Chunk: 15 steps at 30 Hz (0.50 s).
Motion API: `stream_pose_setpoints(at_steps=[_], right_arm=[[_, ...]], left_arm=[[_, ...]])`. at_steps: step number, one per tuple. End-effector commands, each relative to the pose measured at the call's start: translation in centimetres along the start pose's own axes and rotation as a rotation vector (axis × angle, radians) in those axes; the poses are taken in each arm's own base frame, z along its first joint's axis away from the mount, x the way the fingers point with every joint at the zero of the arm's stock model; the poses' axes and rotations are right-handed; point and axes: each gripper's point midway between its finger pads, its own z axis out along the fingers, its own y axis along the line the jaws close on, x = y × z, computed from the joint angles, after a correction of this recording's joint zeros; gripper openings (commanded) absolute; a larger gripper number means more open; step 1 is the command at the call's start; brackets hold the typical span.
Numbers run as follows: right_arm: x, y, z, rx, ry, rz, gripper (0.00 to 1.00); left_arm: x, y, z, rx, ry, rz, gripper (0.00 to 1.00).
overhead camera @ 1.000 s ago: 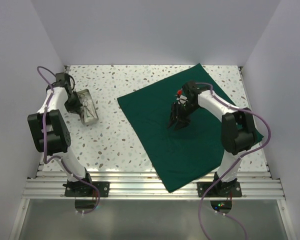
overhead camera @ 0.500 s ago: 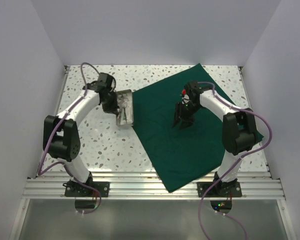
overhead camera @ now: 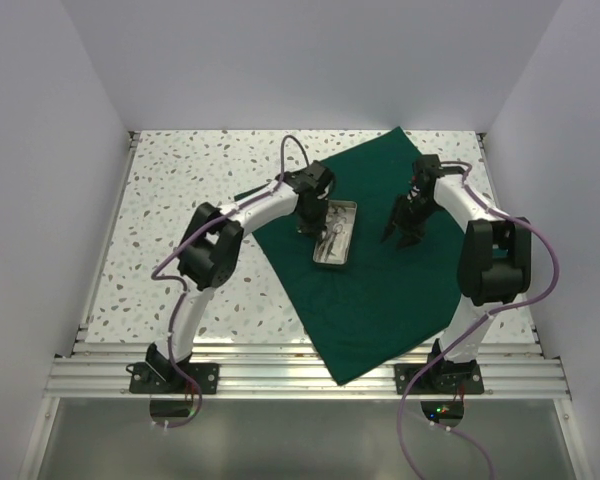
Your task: Prepare the surgical pack
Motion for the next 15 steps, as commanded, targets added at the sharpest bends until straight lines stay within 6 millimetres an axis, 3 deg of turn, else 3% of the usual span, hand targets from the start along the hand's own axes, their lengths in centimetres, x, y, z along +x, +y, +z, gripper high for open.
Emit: stream_pose_setpoints(at_steps=[1,8,11,12,15], right_arm=[[-0.1,-0.8,-0.6,0.029,-0.018,-0.014,0.48],[0.7,-0.8,0.6,0.005,0.03,-0.004,0.48],[0.9,-0.6,0.3,-0.008,0.027,-0.013,0.49],[0.9,-0.6,0.3,-0.011,0.027,-0.024,0.49],[1.0,-1.1,0.0,0.011,0.023,-0.044,0.49]], left_arm=[[-1.6,-1.4,-0.2,0.051,-0.019,-0.033,0.0],[0.1,-0.7,1.1,0.055,0.024,0.003,0.0],[0.5,-0.6,0.6,0.07,0.027,0.025,0.29],[0.5,-0.5,0.3,0.067,0.02,0.033,0.46],[-1.0,-0.3,-2.6,0.063,-0.075,0.071,0.67]])
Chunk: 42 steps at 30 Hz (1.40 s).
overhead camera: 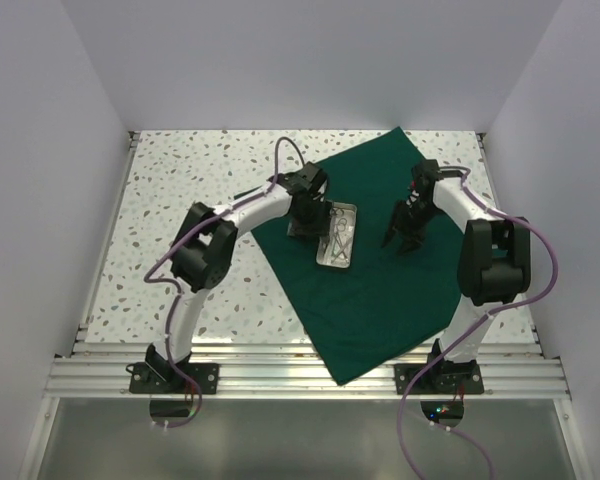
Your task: Prepare the surgical pack
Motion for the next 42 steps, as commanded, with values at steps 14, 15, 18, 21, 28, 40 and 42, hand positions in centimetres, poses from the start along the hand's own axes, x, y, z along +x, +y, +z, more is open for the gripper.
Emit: stream_pose_setpoints(at_steps=[14,15,18,21,28,40,42], right_arm=[[2.0,0.7,2.4,0.039,0.055,-0.1,0.51],[2.1,1.0,2.6,0.04,0.057,-0.104,0.51],[2.1,1.7,3.5,0.061,0.063,-0.138,0.51],[2.5,2.0,4.9,0.096,0.093,-0.176,0.51],[2.1,3.4,6.4,0.124,0.1,-0.242,0.52],[0.7,9.6,3.5,0.082,0.028,-0.384,0.52],[-0.7,11.6,1.3,0.031,-0.036,-0.419,0.52]], left_arm=[[-6.0,9.8,-5.7,-0.045,-0.162,-0.05,0.65],[-6.1,9.9,-5.3,-0.039,-0.153,-0.052,0.65],[-5.1,10.5,-3.7,-0.04,-0.105,-0.068,0.65],[-3.3,12.1,-2.1,-0.06,-0.037,-0.129,0.65],[1.0,17.5,-2.2,-0.086,0.055,-0.342,0.62],[4.7,26.0,-7.8,-0.219,0.012,-0.483,0.62],[4.1,25.8,-8.6,-0.215,-0.017,-0.467,0.64]])
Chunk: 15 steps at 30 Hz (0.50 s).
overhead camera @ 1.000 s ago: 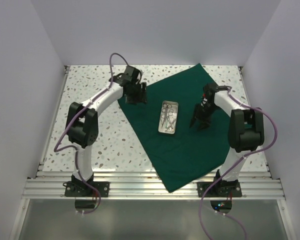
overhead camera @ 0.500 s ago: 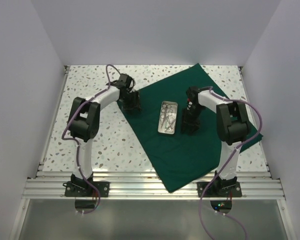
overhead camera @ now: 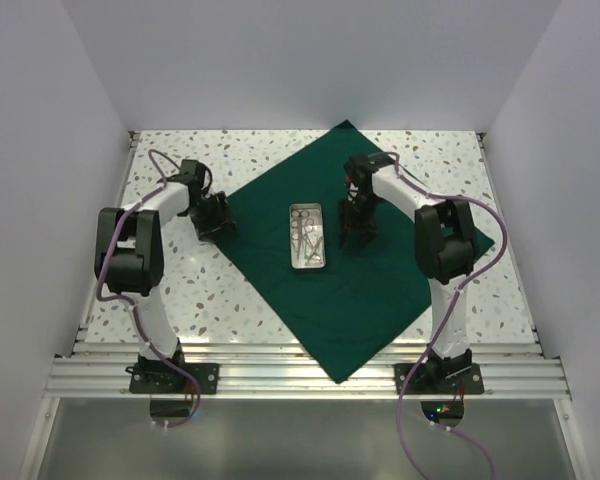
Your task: Prepare the surgical pack
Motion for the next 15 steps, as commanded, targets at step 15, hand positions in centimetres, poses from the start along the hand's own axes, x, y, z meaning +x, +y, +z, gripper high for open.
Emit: stream_pose_setpoints(at_steps=[15], right_arm=[[-8.7,6.9,-3.6,-0.058,-0.214,-0.144,0.5]], left_arm=[[-0.8,-3.0,-9.0,0.13,-0.214,0.112,0.68]])
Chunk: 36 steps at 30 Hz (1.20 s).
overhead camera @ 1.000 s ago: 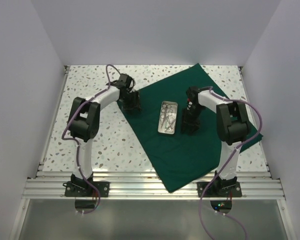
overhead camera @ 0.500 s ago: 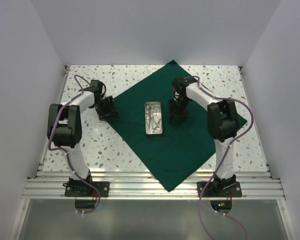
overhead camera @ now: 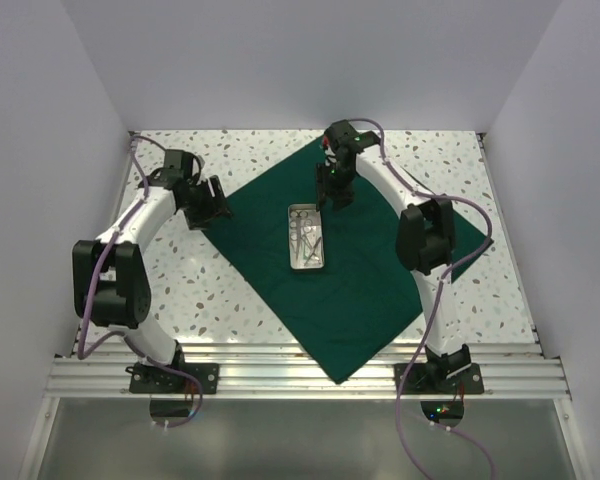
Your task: Prepare the surgical pack
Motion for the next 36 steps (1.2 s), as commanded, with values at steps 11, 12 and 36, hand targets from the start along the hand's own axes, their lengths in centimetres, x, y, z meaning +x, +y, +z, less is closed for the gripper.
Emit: stream_pose_setpoints(at_steps=[11,12,36], right_arm=[[0.6,0.1,3.8,0.033,0.08,0.045,0.41],[0.7,0.3,4.1,0.028,0.084,0.051,0.39],[2.5,1.1,4.1,0.12,0.113,0.503,0.0]], left_arm=[[3.0,-1.3,-4.3,0.126,-0.05,0.027,0.69],[3.0,-1.4,-4.5,0.133,-0.052,0.03,0.69],[3.9,-1.7,-6.8,0.132,-0.062,-0.031,0.7]])
